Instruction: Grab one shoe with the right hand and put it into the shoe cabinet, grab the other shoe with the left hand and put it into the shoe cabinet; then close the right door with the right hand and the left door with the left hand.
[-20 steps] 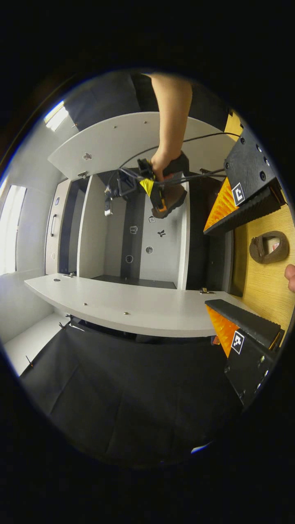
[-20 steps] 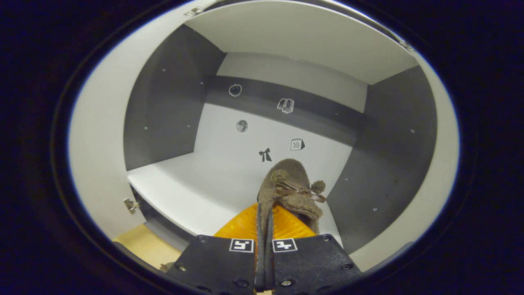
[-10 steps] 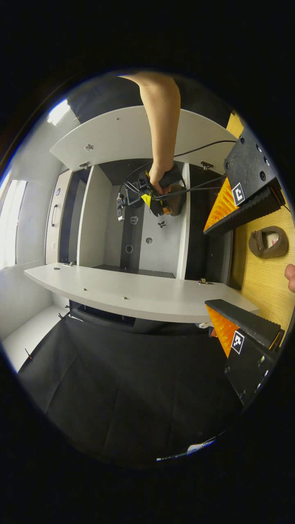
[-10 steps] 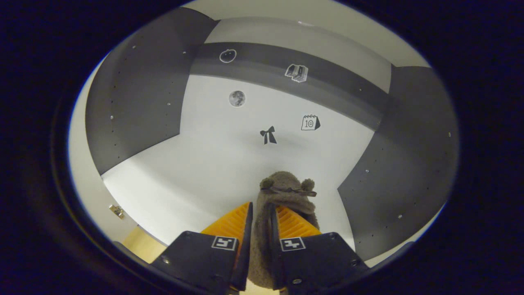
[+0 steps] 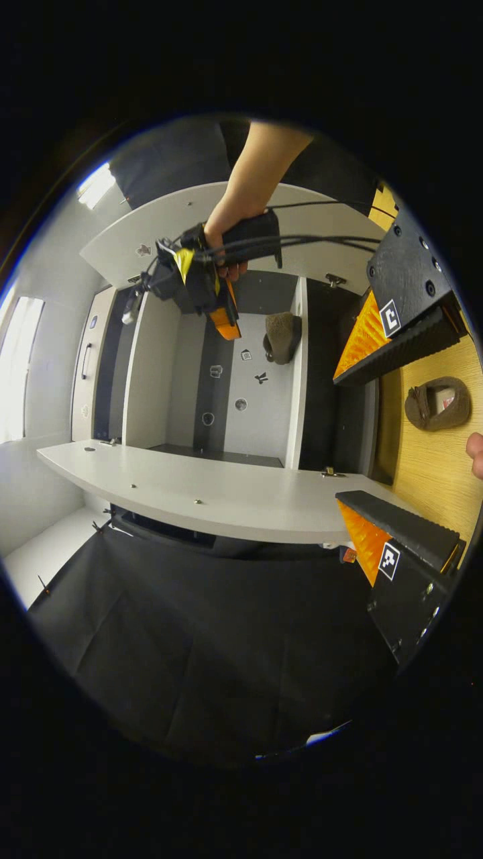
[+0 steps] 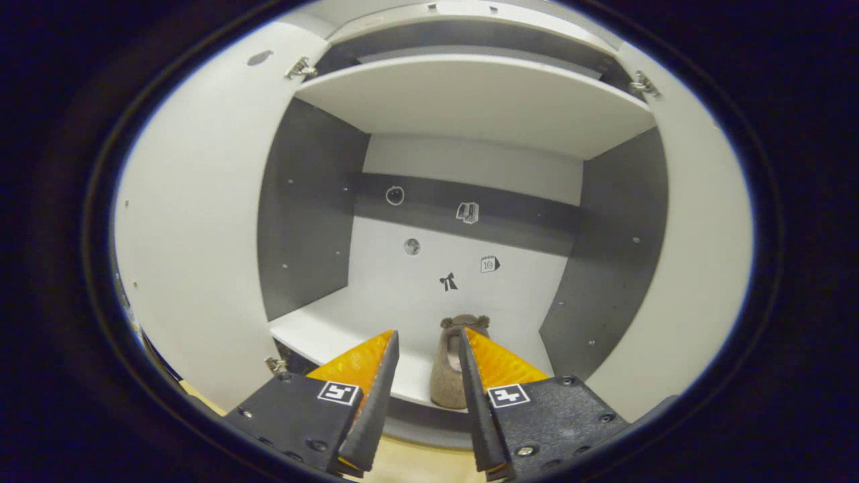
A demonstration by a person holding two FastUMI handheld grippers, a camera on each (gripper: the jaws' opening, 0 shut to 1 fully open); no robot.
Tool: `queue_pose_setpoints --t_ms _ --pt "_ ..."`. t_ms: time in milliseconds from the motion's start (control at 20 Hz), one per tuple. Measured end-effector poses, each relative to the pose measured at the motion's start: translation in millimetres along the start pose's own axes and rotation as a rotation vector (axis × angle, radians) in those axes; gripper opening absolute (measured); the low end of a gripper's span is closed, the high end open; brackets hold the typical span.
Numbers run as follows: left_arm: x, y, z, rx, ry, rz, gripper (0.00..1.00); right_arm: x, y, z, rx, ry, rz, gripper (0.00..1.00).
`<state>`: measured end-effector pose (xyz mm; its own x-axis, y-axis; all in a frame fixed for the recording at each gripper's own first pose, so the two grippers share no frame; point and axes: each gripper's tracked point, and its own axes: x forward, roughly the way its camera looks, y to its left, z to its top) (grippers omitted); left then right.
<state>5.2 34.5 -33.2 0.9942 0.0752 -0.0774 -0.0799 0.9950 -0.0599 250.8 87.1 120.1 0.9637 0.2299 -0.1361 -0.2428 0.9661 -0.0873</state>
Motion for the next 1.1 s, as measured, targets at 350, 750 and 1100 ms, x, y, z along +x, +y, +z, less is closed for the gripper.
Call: queue_pose_setpoints --t_ms 350,750,1100 --pt "0.3 -18.3 -2.7 0.013 0.004 -0.054 0.95 -82.1 8.2 -78.6 0.074 -0.076 -0.053 0.61" --pt "-5.7 -33.7 -20.1 0.037 0.048 -0.090 0.94 -139.1 -9.8 -171.7 0.131 -0.114 -0.192 0.67" --pt "-6.5 -44.8 -41.8 0.040 0.107 -0.122 0.94 -170.1 -10.7 -248.9 0.126 -0.067 -0.240 0.70"
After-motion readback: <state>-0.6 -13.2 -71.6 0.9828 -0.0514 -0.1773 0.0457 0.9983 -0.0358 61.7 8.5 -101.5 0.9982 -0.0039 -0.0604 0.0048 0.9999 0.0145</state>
